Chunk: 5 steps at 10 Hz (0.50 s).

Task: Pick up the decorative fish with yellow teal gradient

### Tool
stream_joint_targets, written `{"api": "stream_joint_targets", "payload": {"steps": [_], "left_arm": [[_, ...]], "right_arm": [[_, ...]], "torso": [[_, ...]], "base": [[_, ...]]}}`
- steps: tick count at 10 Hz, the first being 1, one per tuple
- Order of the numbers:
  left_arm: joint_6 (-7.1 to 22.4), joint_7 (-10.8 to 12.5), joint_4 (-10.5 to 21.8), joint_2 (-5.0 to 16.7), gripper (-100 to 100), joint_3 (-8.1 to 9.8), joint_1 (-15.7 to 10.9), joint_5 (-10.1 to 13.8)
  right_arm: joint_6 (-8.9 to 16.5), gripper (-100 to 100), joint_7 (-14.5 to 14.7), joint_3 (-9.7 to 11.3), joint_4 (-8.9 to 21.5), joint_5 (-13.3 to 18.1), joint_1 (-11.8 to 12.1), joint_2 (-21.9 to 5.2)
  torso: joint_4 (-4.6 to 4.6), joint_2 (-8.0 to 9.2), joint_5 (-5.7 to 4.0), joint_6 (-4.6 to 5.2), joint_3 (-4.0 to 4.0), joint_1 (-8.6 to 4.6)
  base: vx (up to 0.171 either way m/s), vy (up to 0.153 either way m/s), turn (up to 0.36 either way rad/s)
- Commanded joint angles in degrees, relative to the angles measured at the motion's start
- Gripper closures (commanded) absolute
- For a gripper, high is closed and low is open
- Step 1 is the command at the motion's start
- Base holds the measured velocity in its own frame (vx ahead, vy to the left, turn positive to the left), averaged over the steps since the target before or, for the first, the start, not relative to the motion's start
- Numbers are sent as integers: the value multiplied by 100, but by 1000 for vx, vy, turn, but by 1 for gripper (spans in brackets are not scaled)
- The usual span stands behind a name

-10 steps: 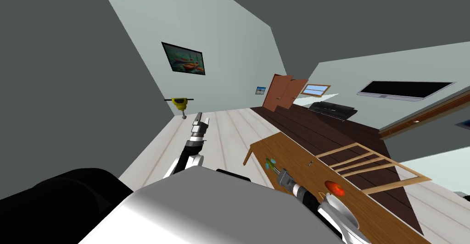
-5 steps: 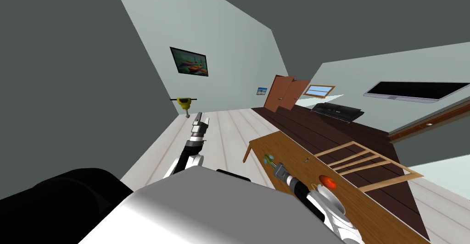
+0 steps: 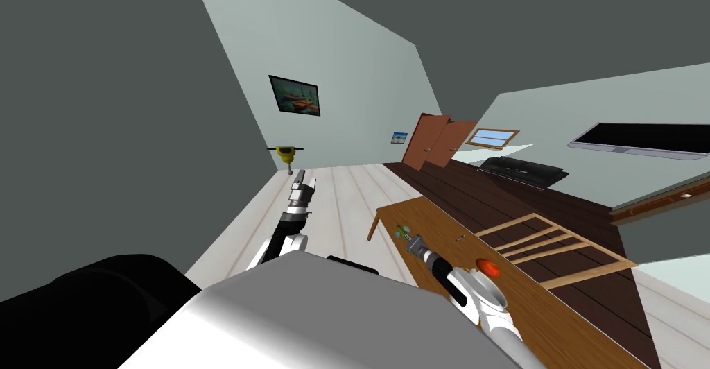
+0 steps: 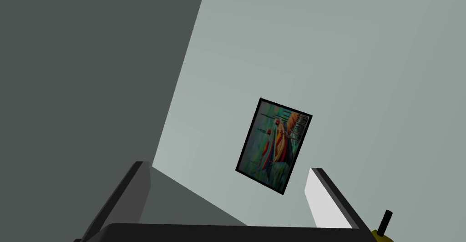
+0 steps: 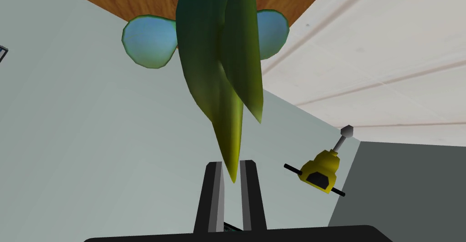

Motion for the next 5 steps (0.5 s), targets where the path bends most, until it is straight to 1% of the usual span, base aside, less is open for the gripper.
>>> {"api": "stream_joint_targets", "payload": {"steps": [1,2,3,4,5], "left_arm": [[0,0,0,0,0,0,0,0],[0,0,0,0,0,0,-1,0],[0,0,0,0,0,0,-1,0],[0,0,0,0,0,0,0,0],[0,0,0,0,0,0,1,0]], "right_arm": [[286,100,-286,105,-155,208,-228,81],[407,100,-355,105,-155,208,-228,81],[472,100,-355,105,-155,208,-228,81],[396,100,-330,101,-122,200,-241,90],[416,0,-336,100,-119,201,-239,90]], "torso": [[0,0,0,0,0,0],[6,12,-2,-12,7,-4],[7,14,0,-7,10,-2],[3,-4,3,0,0,3],[0,-21,4,-3,-10,11]], "base": [[-154,-65,77],[-150,-64,119],[-72,-32,21],[-23,-10,-7],[-7,-3,-1]]}}
